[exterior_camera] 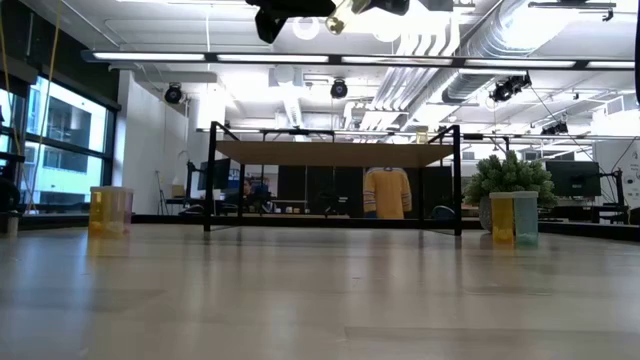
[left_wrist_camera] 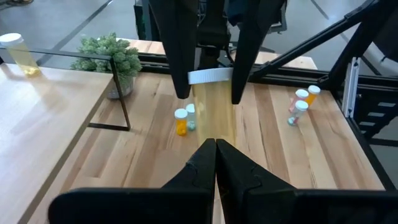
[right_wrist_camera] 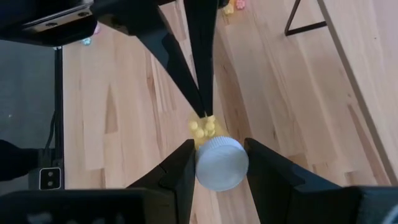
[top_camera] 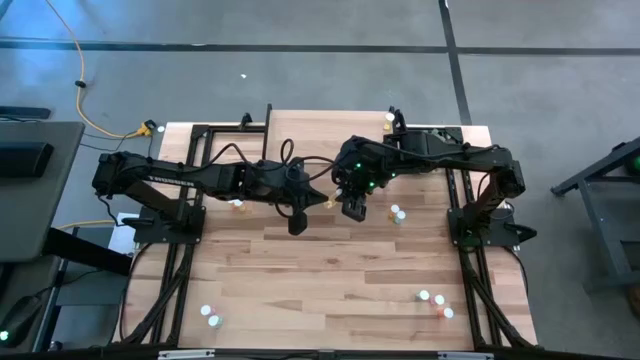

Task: Pick and place medicine bottles onto shelf by color
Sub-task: Put the bottom yellow pill bottle on the shelf aligned with the other yellow pill bottle

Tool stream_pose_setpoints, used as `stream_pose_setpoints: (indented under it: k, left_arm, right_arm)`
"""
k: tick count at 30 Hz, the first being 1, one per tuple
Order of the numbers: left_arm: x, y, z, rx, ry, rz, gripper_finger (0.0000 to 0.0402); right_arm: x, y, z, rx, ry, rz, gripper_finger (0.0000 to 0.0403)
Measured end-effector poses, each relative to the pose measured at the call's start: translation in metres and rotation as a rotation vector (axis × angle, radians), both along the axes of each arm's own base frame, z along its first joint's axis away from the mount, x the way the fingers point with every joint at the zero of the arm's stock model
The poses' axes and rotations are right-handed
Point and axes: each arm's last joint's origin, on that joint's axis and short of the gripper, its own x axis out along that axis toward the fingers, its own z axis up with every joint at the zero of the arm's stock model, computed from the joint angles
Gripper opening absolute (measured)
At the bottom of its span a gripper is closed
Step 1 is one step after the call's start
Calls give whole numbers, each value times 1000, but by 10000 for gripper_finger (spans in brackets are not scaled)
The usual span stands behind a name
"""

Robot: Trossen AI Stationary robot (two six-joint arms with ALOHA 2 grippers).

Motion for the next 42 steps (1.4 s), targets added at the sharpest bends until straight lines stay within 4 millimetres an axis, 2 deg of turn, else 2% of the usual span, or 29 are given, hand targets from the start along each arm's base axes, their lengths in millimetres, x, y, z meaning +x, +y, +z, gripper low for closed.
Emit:
stream_pose_setpoints:
  k: [27, 33, 42]
  left_arm:
    - [-1, 2, 2, -14, -11, -42, 0]
    - [-35, 12, 28, -33, -41, -41, 0]
    - [-92, 5, 75, 6, -222, -31, 0]
  right_arm:
    - [3, -2, 2, -59, -38, 15, 117]
    - [-17, -22, 10, -175, 14, -134, 117]
    - [-52, -80, 3, -302, 264, -547, 117]
